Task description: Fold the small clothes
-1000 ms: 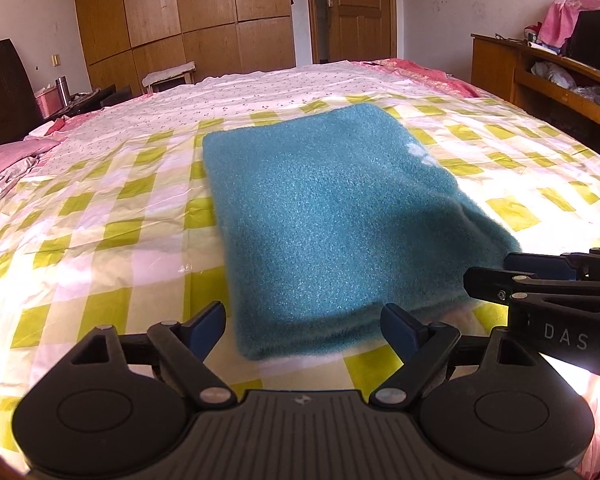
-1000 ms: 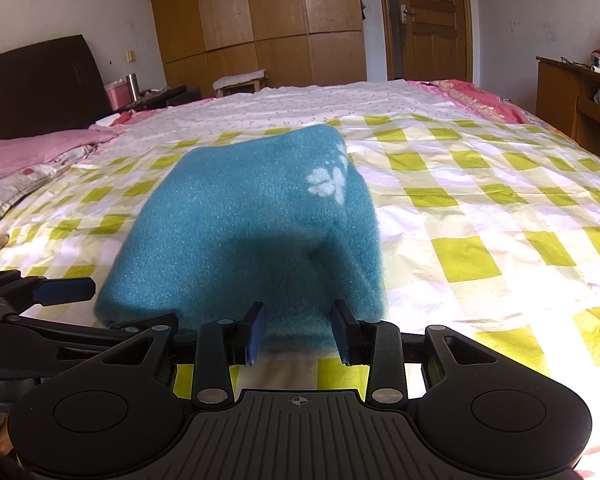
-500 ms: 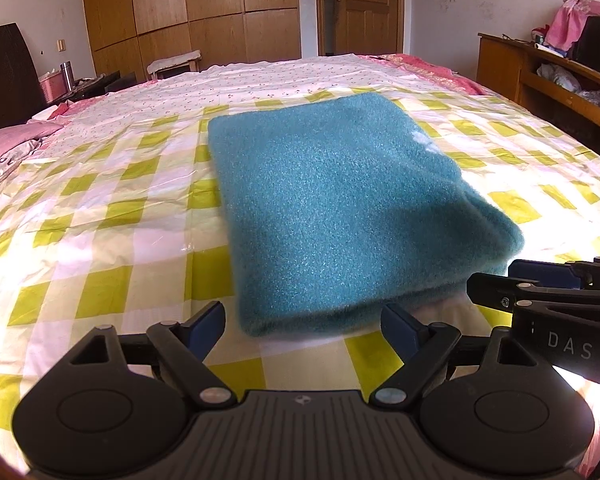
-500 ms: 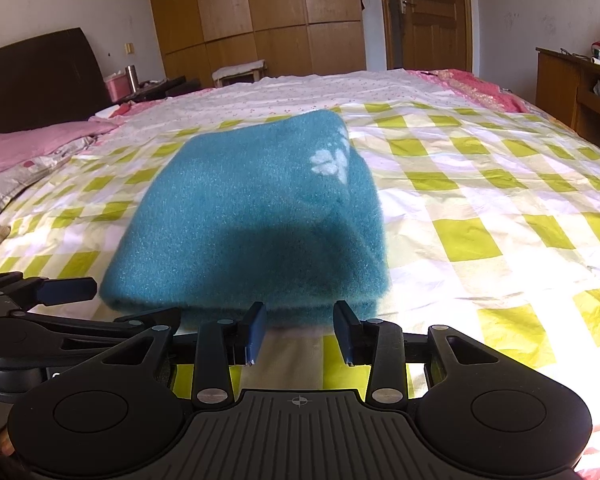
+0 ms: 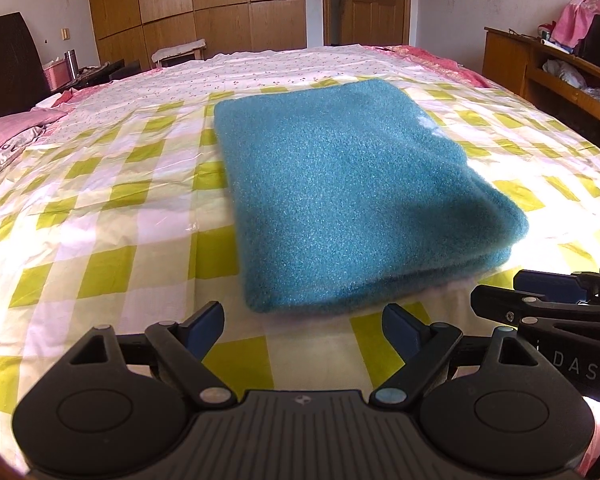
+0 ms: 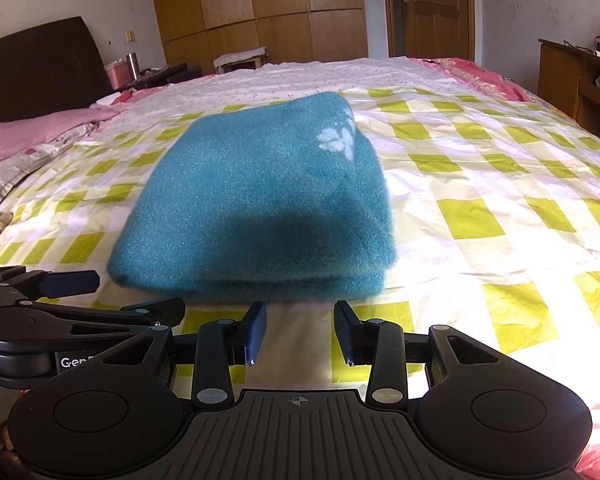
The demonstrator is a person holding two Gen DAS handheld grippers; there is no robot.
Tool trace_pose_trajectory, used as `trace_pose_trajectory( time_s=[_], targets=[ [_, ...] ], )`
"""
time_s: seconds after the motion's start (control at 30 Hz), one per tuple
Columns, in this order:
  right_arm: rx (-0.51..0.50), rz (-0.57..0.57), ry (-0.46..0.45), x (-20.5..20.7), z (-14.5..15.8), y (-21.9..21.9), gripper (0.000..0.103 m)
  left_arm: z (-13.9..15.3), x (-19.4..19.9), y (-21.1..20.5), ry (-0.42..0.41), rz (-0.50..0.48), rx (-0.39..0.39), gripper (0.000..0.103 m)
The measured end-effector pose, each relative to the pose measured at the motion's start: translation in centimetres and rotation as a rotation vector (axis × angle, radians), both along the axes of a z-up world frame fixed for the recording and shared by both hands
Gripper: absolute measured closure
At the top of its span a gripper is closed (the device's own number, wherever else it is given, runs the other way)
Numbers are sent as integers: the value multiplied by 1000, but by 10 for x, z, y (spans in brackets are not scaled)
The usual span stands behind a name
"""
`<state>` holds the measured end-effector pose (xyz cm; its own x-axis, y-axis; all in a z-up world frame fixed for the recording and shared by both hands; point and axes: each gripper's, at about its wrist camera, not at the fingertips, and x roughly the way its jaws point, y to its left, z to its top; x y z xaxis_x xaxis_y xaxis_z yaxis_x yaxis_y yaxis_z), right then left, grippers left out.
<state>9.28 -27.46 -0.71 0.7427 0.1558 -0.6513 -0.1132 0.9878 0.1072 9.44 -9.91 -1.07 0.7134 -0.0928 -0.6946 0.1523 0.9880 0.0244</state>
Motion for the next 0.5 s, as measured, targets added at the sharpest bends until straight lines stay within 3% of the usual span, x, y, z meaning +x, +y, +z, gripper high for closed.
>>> trace_pose_trajectory(
  time_s=[0.5],
  targets=[
    [19,-13,33,-5,-3,0,65,1,-8,-1,-1,9,30,11]
  ],
)
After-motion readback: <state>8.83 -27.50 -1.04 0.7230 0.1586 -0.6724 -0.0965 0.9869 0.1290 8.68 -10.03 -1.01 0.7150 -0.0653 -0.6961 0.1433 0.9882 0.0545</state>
